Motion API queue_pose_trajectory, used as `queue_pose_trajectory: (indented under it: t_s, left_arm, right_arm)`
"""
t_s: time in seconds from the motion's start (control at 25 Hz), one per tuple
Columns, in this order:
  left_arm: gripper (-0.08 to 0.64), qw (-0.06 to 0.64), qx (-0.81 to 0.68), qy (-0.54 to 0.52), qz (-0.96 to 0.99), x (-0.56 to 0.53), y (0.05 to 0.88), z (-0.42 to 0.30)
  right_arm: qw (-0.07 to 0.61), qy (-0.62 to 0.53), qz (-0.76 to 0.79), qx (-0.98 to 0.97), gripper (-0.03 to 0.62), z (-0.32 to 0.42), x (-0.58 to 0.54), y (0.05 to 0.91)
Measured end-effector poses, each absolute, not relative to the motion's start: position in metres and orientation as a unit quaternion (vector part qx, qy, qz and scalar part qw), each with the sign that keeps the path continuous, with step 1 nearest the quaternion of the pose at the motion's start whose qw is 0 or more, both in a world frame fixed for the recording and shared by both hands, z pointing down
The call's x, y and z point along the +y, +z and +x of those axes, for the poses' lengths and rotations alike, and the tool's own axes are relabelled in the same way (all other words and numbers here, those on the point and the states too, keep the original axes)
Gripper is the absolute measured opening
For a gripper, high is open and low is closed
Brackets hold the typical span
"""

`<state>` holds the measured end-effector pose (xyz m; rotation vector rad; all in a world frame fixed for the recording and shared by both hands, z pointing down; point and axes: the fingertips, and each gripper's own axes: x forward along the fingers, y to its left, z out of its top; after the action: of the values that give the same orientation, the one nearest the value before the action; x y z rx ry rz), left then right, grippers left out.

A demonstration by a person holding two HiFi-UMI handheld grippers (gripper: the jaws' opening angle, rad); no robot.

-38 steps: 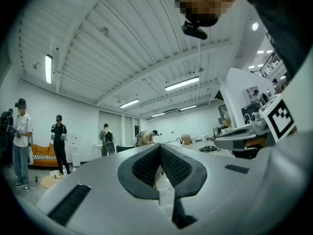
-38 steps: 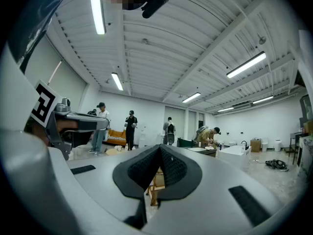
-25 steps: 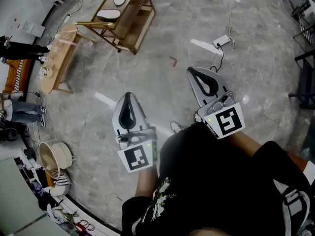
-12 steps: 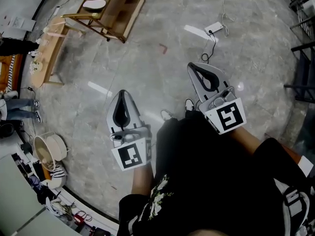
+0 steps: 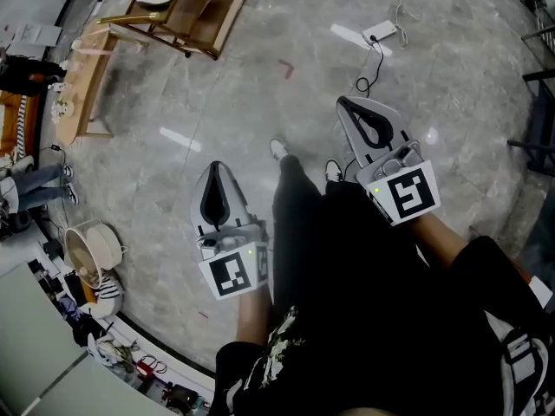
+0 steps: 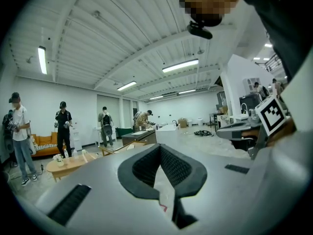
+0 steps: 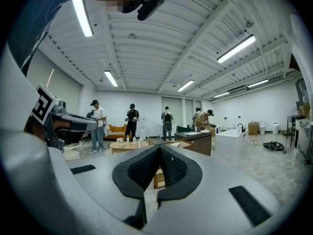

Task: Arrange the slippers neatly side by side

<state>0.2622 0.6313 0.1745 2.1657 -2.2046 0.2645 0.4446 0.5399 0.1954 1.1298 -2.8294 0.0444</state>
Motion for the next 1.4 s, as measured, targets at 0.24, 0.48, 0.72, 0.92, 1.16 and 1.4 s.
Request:
queue_pose_trajectory:
  t_s: [0.24,0.48,0.72,0.92,1.16,1.4]
  left_arm:
    - [0.002,0.020,-0.699,0.085,0.710,0.598,0.180,0.268]
    - [0.000,0.022,-0.690,0.092,0.717,0.565,0.185,0.259]
    - [0.002,0.036,-0.690,0.090,0.717,0.533,0.194,0.242]
    - [0.002,0.043,-0.690,0.084,0.718,0.511,0.199,0.216]
    - [0.002,0.050,-0.694,0.068,0.715,0.474,0.198,0.170]
    - [0.002,0.027,-0.676,0.055,0.734,0.422,0.180,0.130]
  right_arm:
    - [0.052,0.013,0.383,-0.922,-0.003,0.455,0.514,0.202]
    - [0.055,0.029,0.390,-0.919,-0.002,0.446,0.487,0.211]
    - [0.065,0.026,0.378,-0.923,-0.003,0.424,0.459,0.219]
    - [0.082,0.025,0.371,-0.925,-0.003,0.394,0.433,0.218]
    - [0.093,0.024,0.363,-0.927,-0.002,0.347,0.398,0.213]
    - [0.076,0.005,0.368,-0.927,-0.002,0.296,0.359,0.188]
